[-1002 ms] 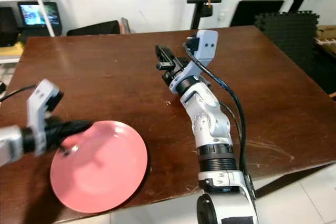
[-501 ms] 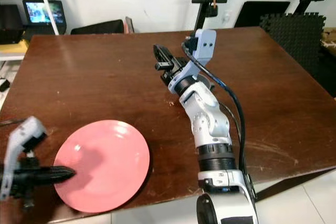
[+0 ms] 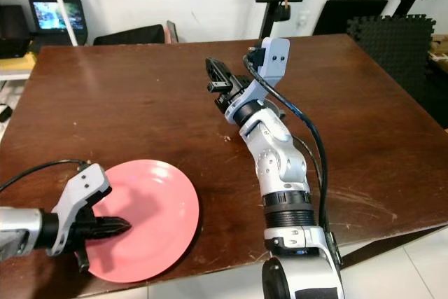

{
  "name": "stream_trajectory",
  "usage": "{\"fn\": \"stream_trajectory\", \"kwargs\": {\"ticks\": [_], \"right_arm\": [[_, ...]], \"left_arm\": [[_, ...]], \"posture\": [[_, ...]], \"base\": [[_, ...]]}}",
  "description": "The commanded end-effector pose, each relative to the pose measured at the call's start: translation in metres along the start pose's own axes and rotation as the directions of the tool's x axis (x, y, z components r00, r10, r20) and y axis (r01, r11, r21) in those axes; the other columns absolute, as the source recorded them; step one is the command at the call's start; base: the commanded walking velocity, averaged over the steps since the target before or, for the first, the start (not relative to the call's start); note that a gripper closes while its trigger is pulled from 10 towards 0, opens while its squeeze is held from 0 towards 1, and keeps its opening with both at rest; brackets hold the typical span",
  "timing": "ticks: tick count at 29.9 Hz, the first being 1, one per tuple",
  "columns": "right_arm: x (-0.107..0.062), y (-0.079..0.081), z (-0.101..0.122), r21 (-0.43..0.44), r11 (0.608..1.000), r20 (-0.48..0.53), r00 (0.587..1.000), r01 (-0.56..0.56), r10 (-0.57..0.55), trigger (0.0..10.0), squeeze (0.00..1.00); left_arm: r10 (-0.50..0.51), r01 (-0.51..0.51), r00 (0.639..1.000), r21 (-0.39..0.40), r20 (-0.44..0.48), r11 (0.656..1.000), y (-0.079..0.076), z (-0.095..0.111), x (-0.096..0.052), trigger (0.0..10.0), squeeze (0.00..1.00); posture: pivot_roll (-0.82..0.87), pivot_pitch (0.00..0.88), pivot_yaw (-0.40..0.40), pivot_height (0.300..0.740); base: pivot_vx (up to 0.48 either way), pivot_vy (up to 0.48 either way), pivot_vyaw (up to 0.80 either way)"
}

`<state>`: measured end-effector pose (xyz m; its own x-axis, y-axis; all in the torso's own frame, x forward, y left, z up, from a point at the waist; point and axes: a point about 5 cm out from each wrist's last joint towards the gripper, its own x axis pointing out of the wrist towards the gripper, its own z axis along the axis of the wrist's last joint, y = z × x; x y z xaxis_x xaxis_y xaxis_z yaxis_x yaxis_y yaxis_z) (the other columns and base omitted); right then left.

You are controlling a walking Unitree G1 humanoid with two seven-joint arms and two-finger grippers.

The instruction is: Setting the table

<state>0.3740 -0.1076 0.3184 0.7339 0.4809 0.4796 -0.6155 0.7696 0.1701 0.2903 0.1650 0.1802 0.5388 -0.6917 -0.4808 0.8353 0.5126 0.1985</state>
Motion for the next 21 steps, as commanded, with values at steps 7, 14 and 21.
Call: {"fn": "stream_trajectory", "kwargs": {"ticks": [7, 14, 21], "right_arm": [[0.002, 0.004, 0.003, 0.000, 1.000, 0.006, 1.000, -0.013, 0.013, 10.0, 0.00], [0.002, 0.004, 0.004, -0.001, 1.000, 0.005, 1.000, -0.010, 0.010, 10.0, 0.00], [0.003, 0.005, 0.004, 0.001, 1.000, 0.006, 1.000, -0.011, 0.011, 10.0, 0.00]], "left_arm": [[0.017, -0.012, 0.995, 0.044, -0.097, 0.999, -0.004, -0.018, 0.043, 10.0, 0.00], [0.095, -0.082, 0.991, 0.136, -0.090, 0.987, -0.001, -0.005, 0.084, 10.0, 0.00], [0.184, -0.174, 0.981, 0.155, -0.055, 0.972, 0.010, 0.019, 0.113, 10.0, 0.00]], "posture": [[0.05, 0.233, 0.040, 0.740], [0.04, 0.238, 0.034, 0.740], [0.02, 0.242, 0.033, 0.740]], "base": [[0.000, 0.000, 0.00], [0.000, 0.000, 0.00], [0.000, 0.000, 0.00]]}}
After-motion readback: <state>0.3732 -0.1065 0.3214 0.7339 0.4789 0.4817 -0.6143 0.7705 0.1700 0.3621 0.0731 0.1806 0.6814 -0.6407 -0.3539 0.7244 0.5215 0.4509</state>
